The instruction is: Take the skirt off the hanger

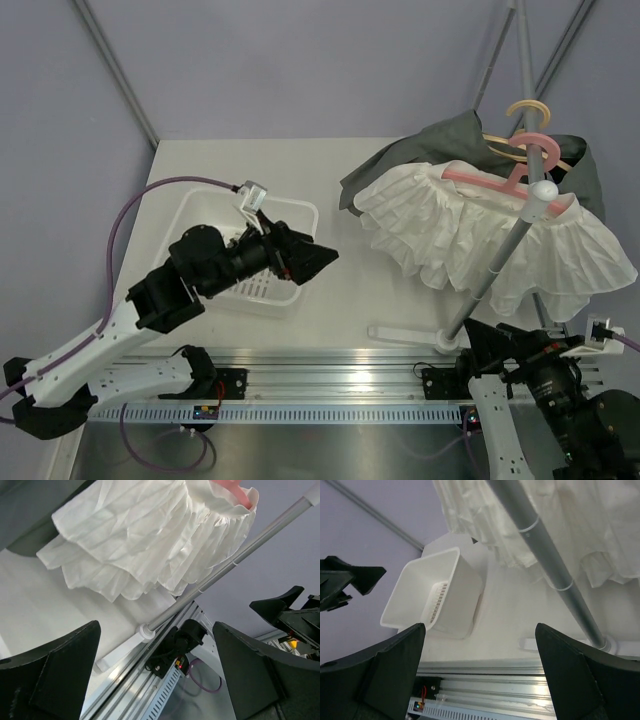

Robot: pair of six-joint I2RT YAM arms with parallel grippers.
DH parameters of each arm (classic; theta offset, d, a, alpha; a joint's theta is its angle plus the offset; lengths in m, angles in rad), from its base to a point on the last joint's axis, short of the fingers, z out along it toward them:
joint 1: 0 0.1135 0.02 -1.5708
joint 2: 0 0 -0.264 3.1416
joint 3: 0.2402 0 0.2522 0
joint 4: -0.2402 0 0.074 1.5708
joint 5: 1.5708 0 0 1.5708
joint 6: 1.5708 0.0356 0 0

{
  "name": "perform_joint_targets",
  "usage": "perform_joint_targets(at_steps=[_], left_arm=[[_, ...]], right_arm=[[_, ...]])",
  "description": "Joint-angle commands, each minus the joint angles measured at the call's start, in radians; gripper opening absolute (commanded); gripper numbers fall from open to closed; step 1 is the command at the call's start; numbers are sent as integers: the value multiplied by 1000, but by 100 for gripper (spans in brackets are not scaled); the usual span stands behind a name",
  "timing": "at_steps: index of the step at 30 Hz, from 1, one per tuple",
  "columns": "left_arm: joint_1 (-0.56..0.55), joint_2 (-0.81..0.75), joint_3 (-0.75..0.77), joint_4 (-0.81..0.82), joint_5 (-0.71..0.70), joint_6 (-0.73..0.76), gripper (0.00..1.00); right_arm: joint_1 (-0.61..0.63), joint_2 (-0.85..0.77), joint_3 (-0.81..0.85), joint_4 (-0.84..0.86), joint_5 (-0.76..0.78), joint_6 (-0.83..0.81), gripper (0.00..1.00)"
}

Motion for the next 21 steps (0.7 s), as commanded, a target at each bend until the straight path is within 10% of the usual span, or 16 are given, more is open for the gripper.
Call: perform_joint_targets(at_steps=[1,12,21], left_arm=[[-5,83,129,40,42,170,99],[36,373,483,45,382,753,97],[268,565,601,188,747,821,99]], right_arm=[[-5,94,22,-161,184,65,99],[-4,94,61,-92,67,41,99],[-4,94,130,-95,22,-4,99]])
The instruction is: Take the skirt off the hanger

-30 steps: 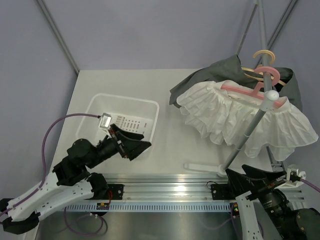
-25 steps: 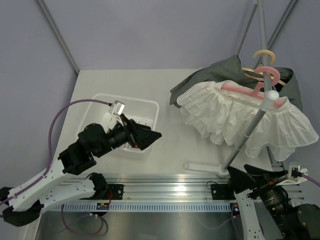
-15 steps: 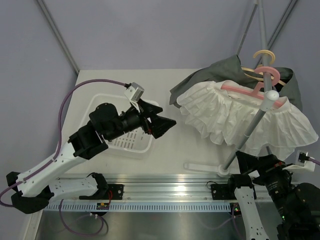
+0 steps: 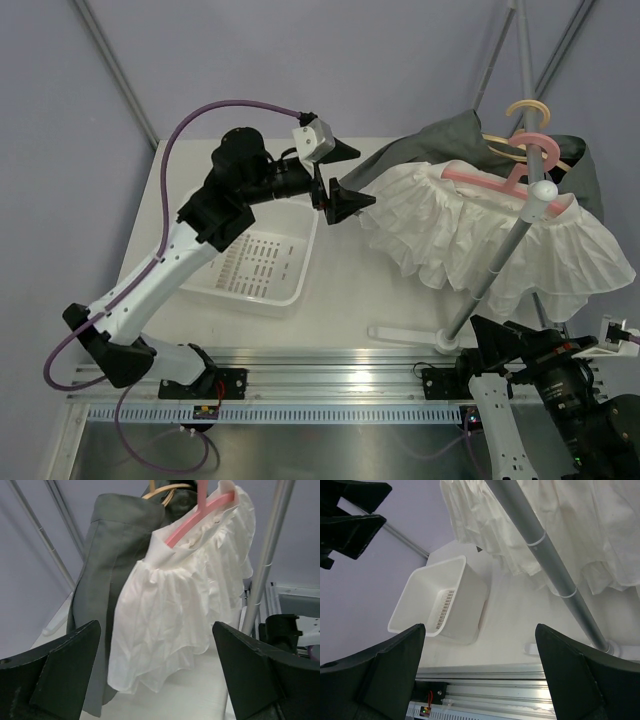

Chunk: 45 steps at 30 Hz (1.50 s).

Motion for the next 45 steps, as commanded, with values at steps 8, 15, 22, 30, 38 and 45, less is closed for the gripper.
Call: perform_joint_targets(at_steps=[8,15,22,30,38,45], left_arm=[[101,148,70,303,444,69,99],[115,332,207,443,561,-105,99],[113,478,268,713,607,-361,99],[95,552,276,879,636,-533,99],[32,552,314,512,565,-251,95],[7,590,357,381,493,-188,79]], right_arm=[[-5,43,74,-78,-49,-57,99],[-5,49,95,-81,-59,-62,100],[-5,43,108,-86,-51,-62,99],[-5,40,112,-83,-63,-63,100],[-5,32,112,-77,-71,-58,99],[-5,34,129,-86,-69,-71,99]])
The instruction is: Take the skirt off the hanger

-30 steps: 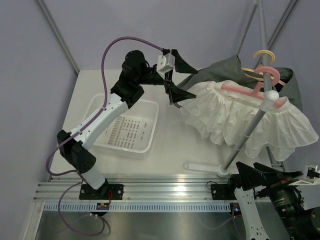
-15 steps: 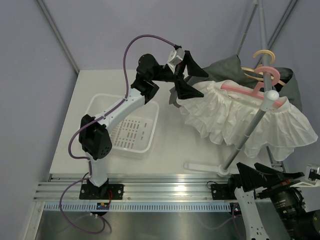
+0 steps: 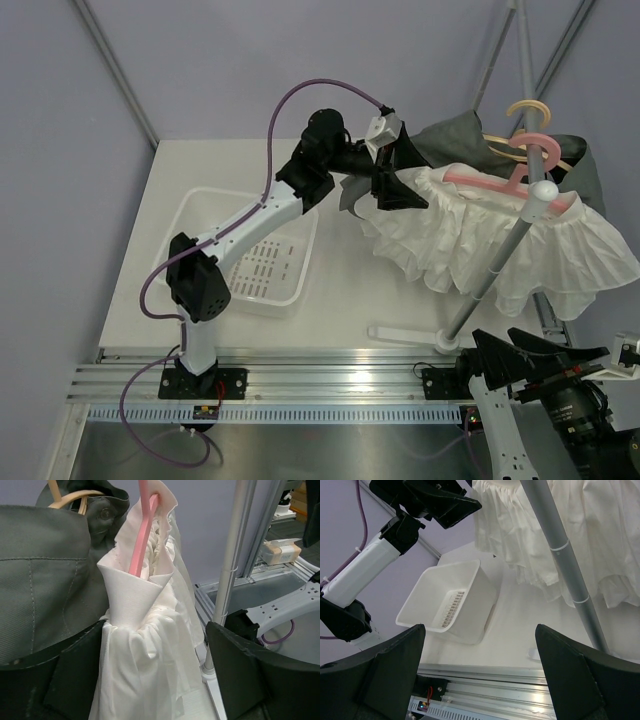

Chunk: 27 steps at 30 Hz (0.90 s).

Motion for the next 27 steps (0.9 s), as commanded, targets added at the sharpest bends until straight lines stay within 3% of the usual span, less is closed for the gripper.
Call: perform_joint_targets(at_steps=[1,9,10,16,23,27], left_arm=[[-7,25,60,-96,-58,78,75],[-56,15,70,-288,-136,190,50],[-59,15,80,-320,-147,225,38],[-68,0,151,-337,-219,125,0],[-102,-66,154,-368,-383,87,0],[-103,-52,211,-377,-364,41,0]], right_arm=[[-5,22,17,-72,-15,-26,100],[-5,16,4,-66,-12,-30,100],[-4,16,3,-66,-11,-30,99],[-5,13,7,-72,-4,-30,99],[-5,16,9,-71,-6,-33,99],[-4,17,12,-69,-12,-32,99]])
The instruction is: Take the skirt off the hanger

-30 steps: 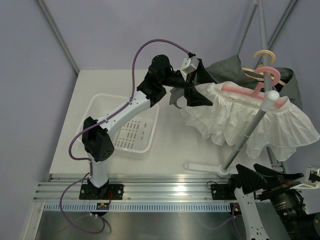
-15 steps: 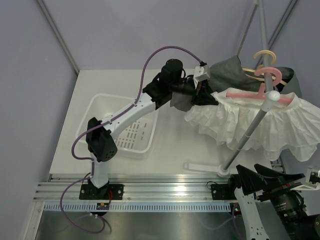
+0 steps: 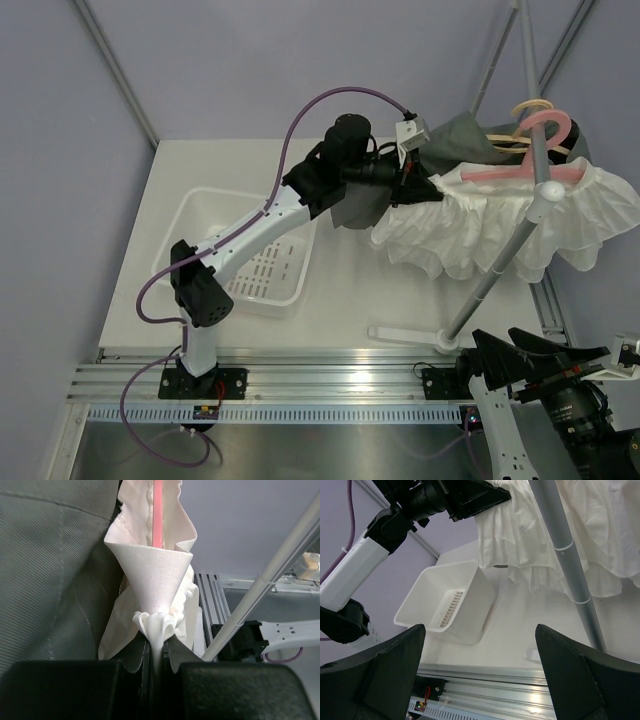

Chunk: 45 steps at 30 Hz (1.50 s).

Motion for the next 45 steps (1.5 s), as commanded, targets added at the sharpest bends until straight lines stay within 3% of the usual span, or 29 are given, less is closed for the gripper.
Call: perform_joint_targets(at_steps=[1,8,25,29,33,37,40,45], left_arm=[[-13,-53,118,31,-38,-49,0],[-49,32,282,-33,11,-63,0],[-69,70,229,-162,31,-20,0],[-64,-6,88,-196,-42,6,0],[-46,-166,-221,-139,-113,-13,0],[-46,-379,-432,-99,-125,-17,0],[-47,-474,-520,-160,-192,-2,0],[-41,-674,-626,-210,-292,3,0]], right_arm=[[-5,18,10,-67,-14,-15,99],[-4,16,12,-70,-12,-17,99],[-4,4,-14,-60,-21,-17,100],[-5,4,-11,-66,-20,-18,99],[-5,14,-29,-70,-49,-32,99],[-5,30,-78,-49,-162,-82,99],[-5,65,-115,-58,-245,-130,99],[-5,105,-120,-52,-228,-173,99]])
